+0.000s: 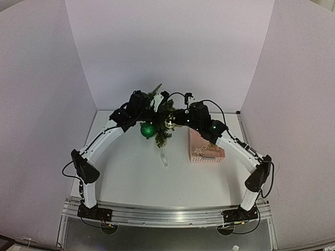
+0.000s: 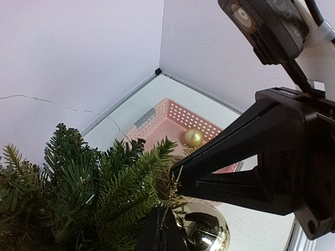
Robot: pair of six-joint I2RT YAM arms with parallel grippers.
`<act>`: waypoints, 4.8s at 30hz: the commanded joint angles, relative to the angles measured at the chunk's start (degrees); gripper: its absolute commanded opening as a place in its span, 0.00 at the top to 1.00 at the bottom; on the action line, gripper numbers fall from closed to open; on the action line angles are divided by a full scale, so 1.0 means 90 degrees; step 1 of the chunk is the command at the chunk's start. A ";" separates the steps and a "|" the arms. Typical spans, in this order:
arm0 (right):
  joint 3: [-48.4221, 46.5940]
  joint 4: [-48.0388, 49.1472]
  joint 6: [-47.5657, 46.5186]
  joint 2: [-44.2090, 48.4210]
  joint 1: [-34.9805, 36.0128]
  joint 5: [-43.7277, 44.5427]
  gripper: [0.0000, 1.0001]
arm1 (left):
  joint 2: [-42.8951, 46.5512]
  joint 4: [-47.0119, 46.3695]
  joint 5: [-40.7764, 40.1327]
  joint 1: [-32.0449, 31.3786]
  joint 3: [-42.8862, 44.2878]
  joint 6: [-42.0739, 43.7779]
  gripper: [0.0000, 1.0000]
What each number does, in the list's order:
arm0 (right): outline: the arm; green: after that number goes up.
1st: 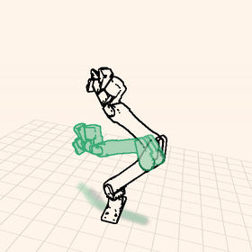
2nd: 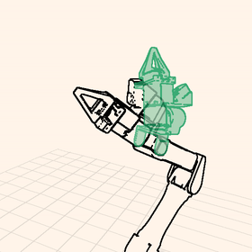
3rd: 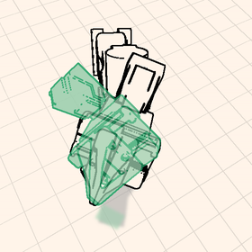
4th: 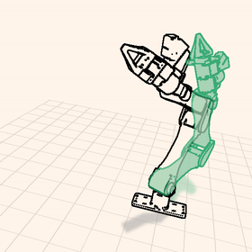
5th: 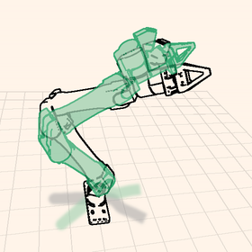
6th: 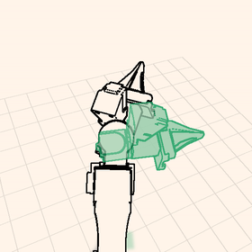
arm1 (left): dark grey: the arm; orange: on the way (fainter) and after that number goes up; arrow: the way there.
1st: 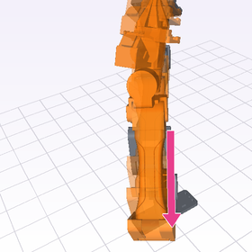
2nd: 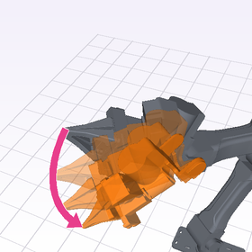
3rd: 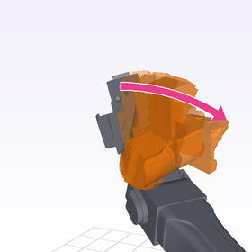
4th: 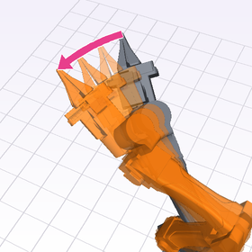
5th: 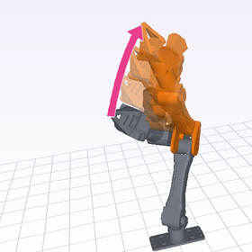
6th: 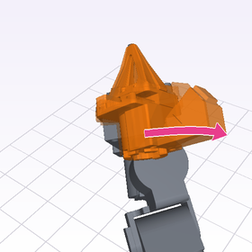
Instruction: Decorate the small christmas tree
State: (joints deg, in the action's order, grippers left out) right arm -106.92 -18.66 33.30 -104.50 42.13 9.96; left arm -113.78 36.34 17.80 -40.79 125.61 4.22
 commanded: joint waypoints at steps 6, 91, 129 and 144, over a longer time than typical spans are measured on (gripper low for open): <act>-0.0583 -0.0174 -0.0094 -0.0369 -0.0267 0.0948 1.00 | 0.0018 0.0363 -0.0185 0.0211 0.0513 -0.0166 1.00; 0.0110 -0.0231 0.0077 0.0433 -0.0265 0.0831 0.80 | -0.0581 0.0370 0.0716 0.0333 0.0432 -0.1622 0.93; 0.0585 -0.0803 -0.0771 0.1115 -0.0435 0.0341 0.62 | 0.0450 0.0986 0.0720 0.0347 0.0489 -0.0771 0.46; 0.1215 -0.2587 -0.0664 0.0840 -0.2282 0.0249 0.30 | 0.1379 0.1925 0.1513 0.1465 0.0710 -0.0446 0.09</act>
State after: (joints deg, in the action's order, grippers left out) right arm -96.26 -36.70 27.07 -96.02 25.24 12.59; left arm -105.05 50.28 29.79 -30.46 129.60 -1.19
